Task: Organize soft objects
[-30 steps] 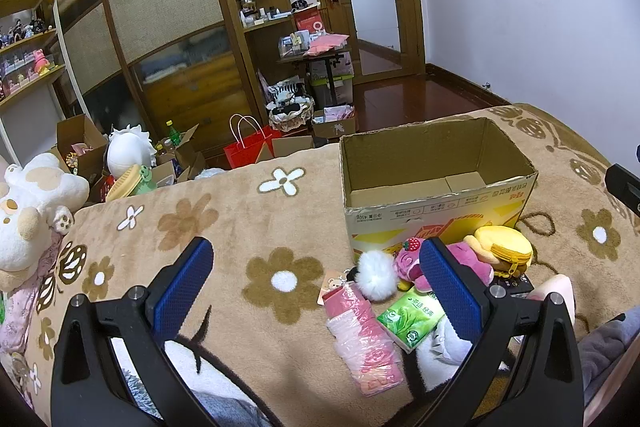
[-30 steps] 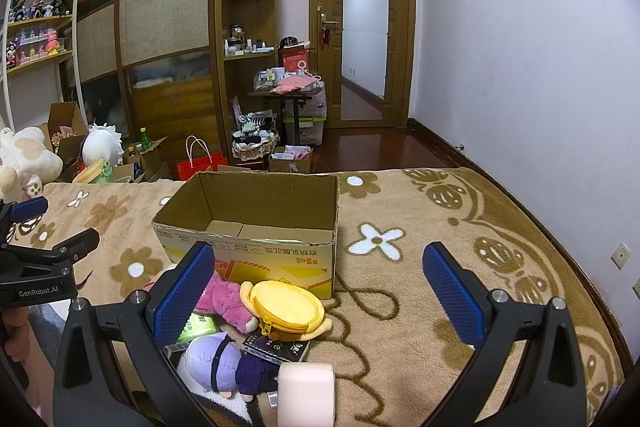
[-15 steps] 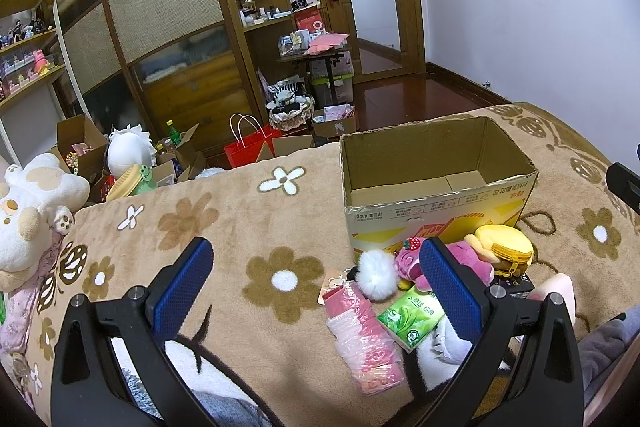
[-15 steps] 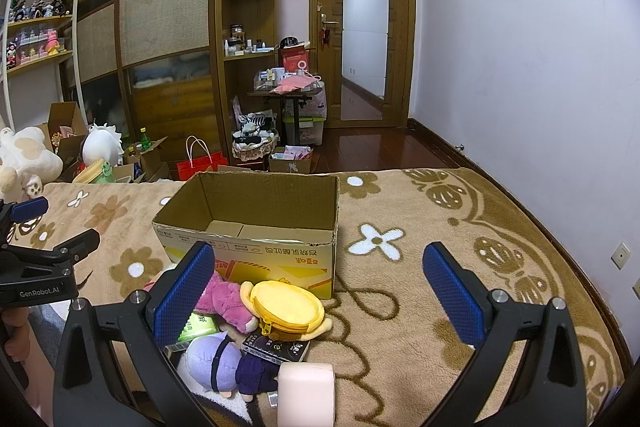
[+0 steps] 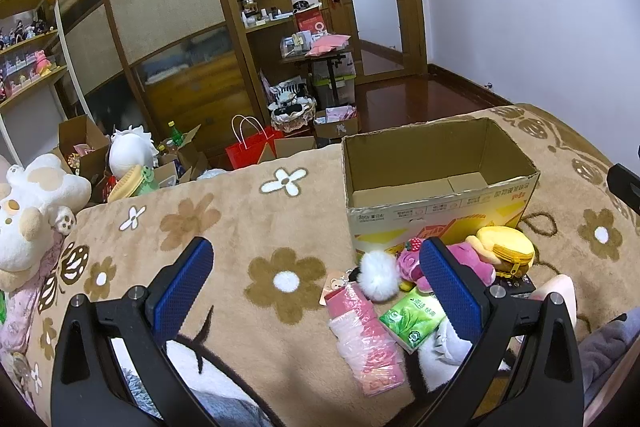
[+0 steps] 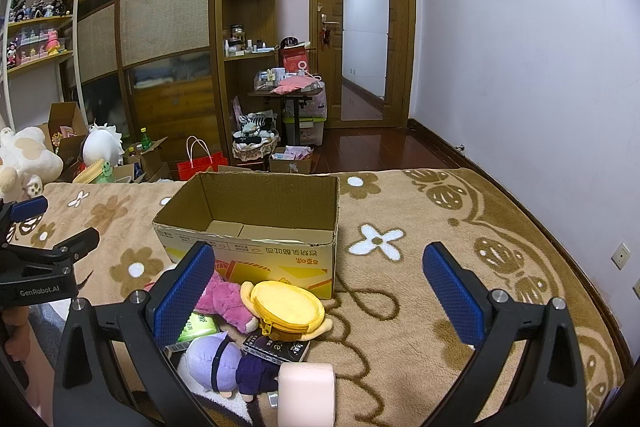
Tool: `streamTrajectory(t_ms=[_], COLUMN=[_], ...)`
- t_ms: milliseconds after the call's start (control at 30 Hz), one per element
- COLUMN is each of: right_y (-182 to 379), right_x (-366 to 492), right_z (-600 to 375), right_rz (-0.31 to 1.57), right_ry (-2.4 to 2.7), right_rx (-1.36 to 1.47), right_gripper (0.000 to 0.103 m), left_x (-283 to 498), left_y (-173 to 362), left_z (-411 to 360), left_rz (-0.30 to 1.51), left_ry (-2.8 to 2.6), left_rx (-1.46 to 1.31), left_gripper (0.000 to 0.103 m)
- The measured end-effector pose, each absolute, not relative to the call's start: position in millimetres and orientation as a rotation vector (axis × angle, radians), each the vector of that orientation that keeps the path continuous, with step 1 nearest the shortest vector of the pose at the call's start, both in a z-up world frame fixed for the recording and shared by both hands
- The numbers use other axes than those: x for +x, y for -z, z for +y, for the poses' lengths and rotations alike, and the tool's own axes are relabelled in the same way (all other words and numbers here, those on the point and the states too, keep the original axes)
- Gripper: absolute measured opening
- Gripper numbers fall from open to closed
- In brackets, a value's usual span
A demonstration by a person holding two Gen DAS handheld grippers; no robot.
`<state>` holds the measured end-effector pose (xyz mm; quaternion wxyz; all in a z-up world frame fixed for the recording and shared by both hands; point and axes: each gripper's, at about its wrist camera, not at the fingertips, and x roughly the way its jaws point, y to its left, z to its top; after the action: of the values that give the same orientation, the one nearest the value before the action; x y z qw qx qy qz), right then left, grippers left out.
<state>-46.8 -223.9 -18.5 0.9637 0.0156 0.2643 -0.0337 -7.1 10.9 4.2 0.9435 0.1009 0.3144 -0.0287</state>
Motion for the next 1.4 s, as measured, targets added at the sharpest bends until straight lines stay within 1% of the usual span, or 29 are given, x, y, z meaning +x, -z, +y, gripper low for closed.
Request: streamTrajectory(t_ms=[467,733,1067,1400], right_y=[18.0,18.0,37.7,64.4], right_x=[-47.4,-45.5,-28.8,-8.4], right_z=[-222.3,-222.5,-231.4,-237.5], right_rz=[0.536,0.575,0.738,0.896], right_ry=[0.067,0.06,0.076,0.072], right_rx=[0.031,0.022,0.068,0.108], right_gripper=[0.103,0.103,0.103,0.103], left_x=[-6.7,-5.2,11.5,42.1], left_y=[-1.2,1.8,8.1,33.7], left_z=[8.8,8.7,7.9,-0.3], left_rz=[0.646,0.67,0.734,0.905], left_ry=[0.055,0.046,0.046,0.055], left_rx=[0.208,0.211,0.193,0.184], left_gripper=[0.102,0.102,0.102,0.102])
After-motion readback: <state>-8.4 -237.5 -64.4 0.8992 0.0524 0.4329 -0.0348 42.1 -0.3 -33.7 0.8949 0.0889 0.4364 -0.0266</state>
